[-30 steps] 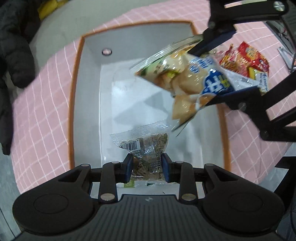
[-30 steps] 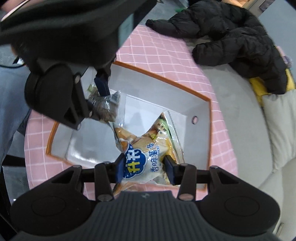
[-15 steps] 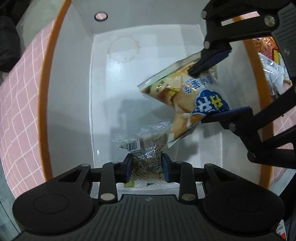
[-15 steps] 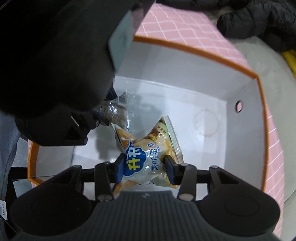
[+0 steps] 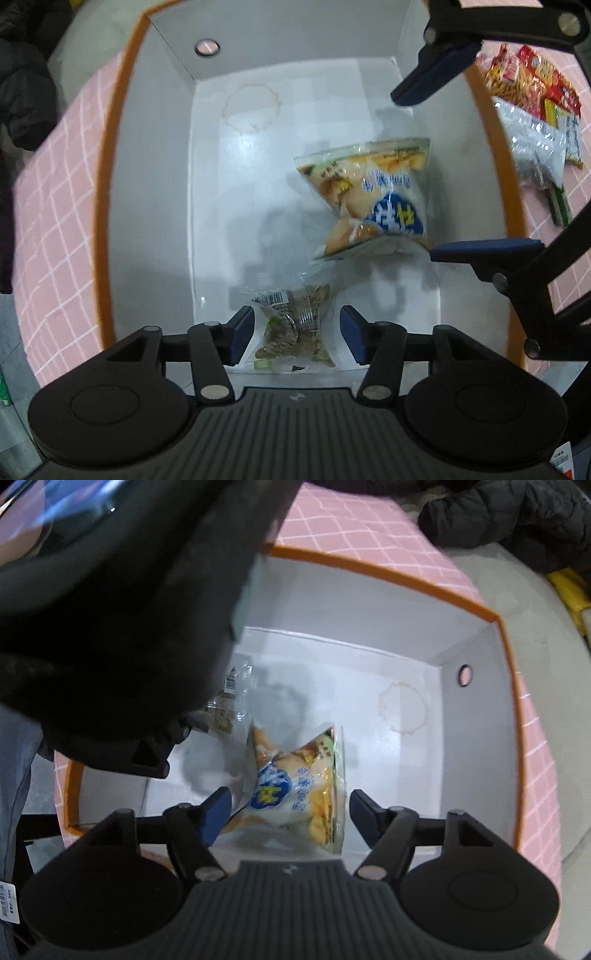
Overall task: Organize snacks
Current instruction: 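Carry both bags over the orange box and open both tools to drop them, then withdraw both open tools from the box back toward the snack pile, then grasp the clear tray of white balls with the left tool while the right tool grasps the yellow Amer bag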
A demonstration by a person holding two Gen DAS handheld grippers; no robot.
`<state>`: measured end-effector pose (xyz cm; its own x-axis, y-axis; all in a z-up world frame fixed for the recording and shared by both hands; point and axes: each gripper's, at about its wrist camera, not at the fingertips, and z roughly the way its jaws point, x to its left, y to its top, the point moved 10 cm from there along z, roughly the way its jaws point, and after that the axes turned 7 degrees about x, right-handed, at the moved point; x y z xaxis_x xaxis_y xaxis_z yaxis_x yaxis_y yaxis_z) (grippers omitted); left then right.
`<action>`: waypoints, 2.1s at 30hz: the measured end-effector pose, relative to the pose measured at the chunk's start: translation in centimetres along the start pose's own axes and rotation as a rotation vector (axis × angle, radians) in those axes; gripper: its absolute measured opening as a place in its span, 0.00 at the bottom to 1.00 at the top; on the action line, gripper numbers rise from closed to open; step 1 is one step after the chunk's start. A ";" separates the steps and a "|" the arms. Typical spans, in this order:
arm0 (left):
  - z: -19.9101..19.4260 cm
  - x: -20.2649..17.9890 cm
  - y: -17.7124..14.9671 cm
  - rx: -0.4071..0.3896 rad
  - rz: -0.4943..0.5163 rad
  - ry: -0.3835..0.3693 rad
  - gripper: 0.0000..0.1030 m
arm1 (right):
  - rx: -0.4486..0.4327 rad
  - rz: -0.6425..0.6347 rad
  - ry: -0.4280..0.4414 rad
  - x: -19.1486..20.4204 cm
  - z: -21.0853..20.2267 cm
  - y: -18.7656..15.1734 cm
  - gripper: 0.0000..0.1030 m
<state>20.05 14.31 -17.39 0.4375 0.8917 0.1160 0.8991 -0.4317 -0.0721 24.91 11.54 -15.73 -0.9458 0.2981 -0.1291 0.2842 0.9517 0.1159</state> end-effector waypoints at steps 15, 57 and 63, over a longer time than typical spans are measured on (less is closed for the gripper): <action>-11.4 -4.4 0.0 -0.309 -0.101 0.097 0.62 | -0.184 0.286 -0.163 -0.4 -9.0 -7.9 0.75; -3.4 -17.5 4.0 -0.419 -0.274 -0.217 0.62 | -0.186 1.007 -0.288 -0.9 0.1 -30.7 0.70; -2.8 -17.2 6.1 -0.407 -0.264 -0.179 0.62 | -0.153 0.829 -0.293 -2.6 1.2 -29.0 0.77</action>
<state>18.03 -4.04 -17.03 0.2181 0.9712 -0.0962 0.9267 -0.1752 0.3325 19.27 -16.74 -19.96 -0.3614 0.9129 -0.1898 0.8151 0.4082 0.4110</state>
